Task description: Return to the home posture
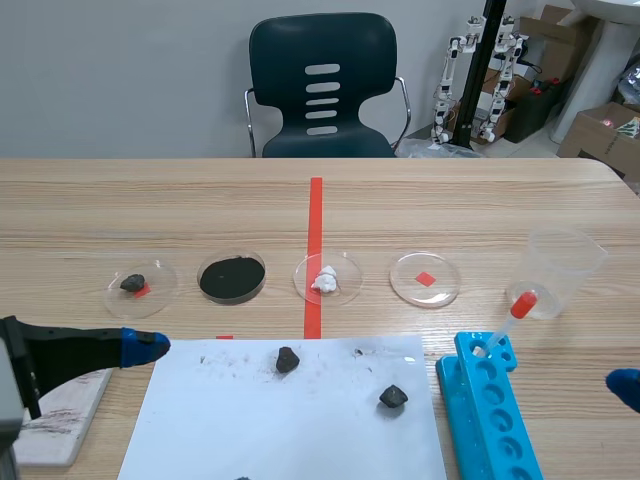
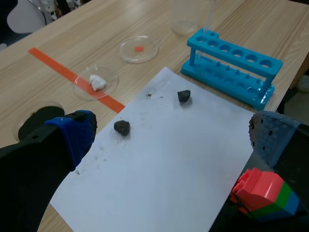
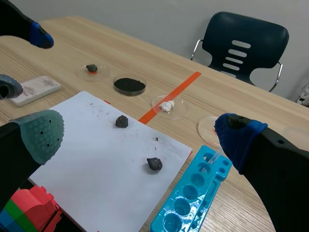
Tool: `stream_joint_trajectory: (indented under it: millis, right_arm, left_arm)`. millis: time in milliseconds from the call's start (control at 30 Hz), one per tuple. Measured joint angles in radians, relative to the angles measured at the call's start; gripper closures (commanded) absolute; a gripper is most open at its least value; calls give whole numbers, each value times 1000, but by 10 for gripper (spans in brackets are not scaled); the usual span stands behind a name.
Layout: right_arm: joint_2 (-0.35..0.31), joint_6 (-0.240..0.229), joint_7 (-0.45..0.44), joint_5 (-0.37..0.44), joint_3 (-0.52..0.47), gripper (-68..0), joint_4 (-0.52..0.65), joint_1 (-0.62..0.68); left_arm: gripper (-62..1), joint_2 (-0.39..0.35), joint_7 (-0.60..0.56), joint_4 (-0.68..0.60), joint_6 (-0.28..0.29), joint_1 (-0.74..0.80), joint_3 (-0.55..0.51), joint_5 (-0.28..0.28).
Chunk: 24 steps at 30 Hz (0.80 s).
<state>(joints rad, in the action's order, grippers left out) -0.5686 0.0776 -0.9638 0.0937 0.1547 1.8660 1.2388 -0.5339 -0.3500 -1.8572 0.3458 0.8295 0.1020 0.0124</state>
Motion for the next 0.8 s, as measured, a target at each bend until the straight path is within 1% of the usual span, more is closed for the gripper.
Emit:
stream_joint_trajectory:
  millis: [100,200,400,433,633,800]
  right_arm:
    - [0,0,0,0,0,-679,0,0]
    - [0,0,0,0,0,-679,0,0]
    - [0,0,0,0,0,-679,0,0]
    - [0,0,0,0,0,-679,0,0]
    - [0,0,0,0,0,-679,0,0]
    - [0,0,0,0,0,-679,0,0]
  left_arm:
    - [-623,2,0,-79,0,9,0,28]
    - [-623,2,0,-137,0,-4,0,41]
    - [-623,2,2,-191,0,-24,-39,39]
    - [-623,2,14,-191,-1,-30,-40,29]
    - [-623,2,168,-191,0,-43,-51,-105]
    - [-623,2,178,-191,-1,-43,-51,-182]
